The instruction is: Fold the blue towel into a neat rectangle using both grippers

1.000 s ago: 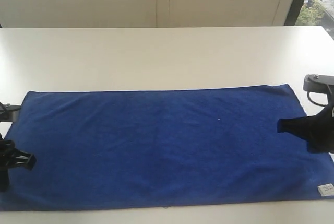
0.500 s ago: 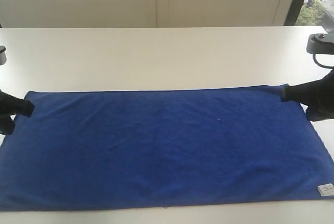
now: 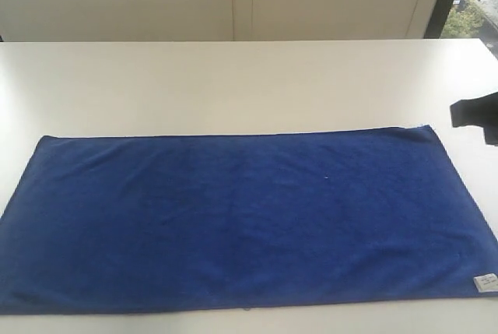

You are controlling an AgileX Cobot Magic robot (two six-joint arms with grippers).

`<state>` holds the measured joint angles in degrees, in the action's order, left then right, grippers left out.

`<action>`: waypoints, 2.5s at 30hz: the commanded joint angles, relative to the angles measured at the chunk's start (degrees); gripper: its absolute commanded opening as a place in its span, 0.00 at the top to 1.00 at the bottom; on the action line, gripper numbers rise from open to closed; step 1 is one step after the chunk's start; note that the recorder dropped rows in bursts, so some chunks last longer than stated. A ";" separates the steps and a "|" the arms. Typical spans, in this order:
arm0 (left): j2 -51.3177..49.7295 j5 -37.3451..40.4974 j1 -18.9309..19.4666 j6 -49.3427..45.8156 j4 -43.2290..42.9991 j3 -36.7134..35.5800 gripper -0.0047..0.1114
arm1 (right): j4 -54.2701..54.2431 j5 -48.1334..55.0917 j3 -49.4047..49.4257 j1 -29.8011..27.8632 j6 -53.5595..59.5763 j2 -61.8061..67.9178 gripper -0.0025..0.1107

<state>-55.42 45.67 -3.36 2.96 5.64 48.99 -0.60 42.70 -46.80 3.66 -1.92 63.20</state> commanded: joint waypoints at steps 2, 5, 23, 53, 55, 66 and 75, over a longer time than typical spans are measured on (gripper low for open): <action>11.47 1.84 0.05 -0.20 0.50 -3.37 0.96 | 2.44 -1.07 3.78 -0.31 0.50 -7.14 0.98; 14.83 4.77 0.05 -0.35 -0.61 -3.37 0.96 | 2.44 -1.21 4.69 -0.31 -1.23 -5.87 0.98; 18.11 7.67 0.05 -0.24 -0.61 -3.37 0.96 | 2.11 -7.07 -8.59 -8.06 5.53 33.29 0.79; 18.11 7.52 0.05 -0.24 -0.61 -3.37 0.96 | 1.17 -9.17 -8.45 -8.31 13.20 42.80 0.51; 18.11 7.52 0.05 -0.24 -0.61 -3.37 0.96 | 1.17 -9.17 -8.45 -8.31 13.20 42.80 0.51; 18.11 7.52 0.05 -0.24 -0.61 -3.37 0.96 | 1.56 -6.52 -10.36 -8.83 13.20 40.21 0.51; 18.11 7.52 0.05 -0.24 -0.61 -3.37 0.96 | 1.55 -6.75 -10.14 -8.83 13.20 43.76 0.51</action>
<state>-37.75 52.64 -3.36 2.70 4.85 46.03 0.42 35.87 -56.99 -4.67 11.08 106.02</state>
